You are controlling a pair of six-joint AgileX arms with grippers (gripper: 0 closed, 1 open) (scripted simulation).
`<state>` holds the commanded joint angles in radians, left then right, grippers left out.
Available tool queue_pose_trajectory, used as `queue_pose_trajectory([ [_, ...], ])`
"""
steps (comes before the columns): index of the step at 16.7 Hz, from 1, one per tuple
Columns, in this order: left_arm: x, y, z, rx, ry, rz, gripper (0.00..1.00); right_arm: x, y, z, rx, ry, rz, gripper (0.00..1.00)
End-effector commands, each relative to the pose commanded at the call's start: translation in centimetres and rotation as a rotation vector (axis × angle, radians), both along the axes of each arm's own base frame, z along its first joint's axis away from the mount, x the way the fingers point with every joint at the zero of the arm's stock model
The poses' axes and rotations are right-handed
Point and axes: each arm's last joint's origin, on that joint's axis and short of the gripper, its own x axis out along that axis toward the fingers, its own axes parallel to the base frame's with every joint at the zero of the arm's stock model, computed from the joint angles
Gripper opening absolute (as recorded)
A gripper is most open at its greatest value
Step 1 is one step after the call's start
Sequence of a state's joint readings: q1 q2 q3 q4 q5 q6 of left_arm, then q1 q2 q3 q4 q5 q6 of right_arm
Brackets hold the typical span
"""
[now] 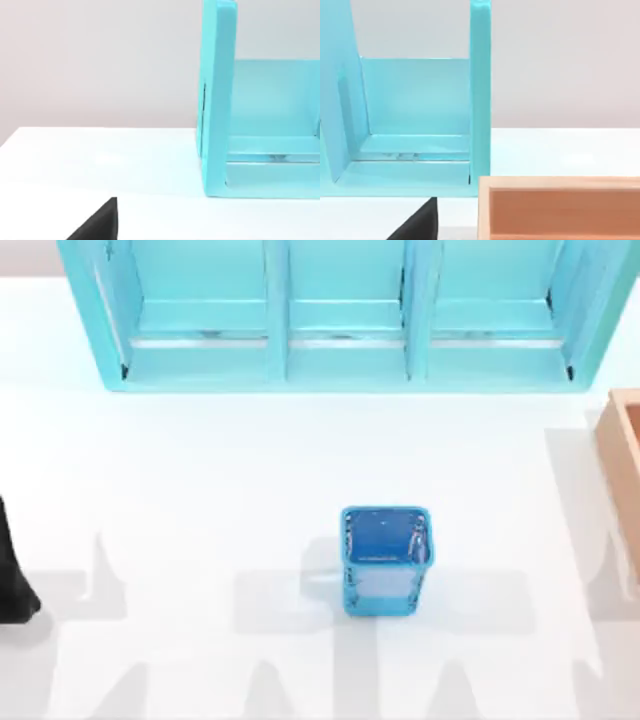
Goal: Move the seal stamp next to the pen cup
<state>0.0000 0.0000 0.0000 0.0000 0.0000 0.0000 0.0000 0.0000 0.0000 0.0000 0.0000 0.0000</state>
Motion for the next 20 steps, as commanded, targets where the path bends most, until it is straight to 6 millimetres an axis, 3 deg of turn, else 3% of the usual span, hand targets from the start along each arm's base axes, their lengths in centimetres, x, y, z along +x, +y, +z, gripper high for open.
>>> queue_pose_trajectory([
  [5,0.0,0.1,1.1,0.011,0.063,0.009,1.00,0.0,0.0,0.0,0.000,0.000,0.000,1.00],
  [10,1.4,0.7,5.6,0.049,0.367,0.039,1.00,0.0,0.0,0.0,0.000,0.000,0.000,1.00],
  [14,5.3,1.7,8.1,0.064,0.792,0.047,1.00,0.0,0.0,0.0,0.000,0.000,0.000,1.00],
  [20,12.4,3.9,8.8,0.043,1.341,0.015,1.00,0.0,0.0,0.0,0.000,0.000,0.000,1.00],
])
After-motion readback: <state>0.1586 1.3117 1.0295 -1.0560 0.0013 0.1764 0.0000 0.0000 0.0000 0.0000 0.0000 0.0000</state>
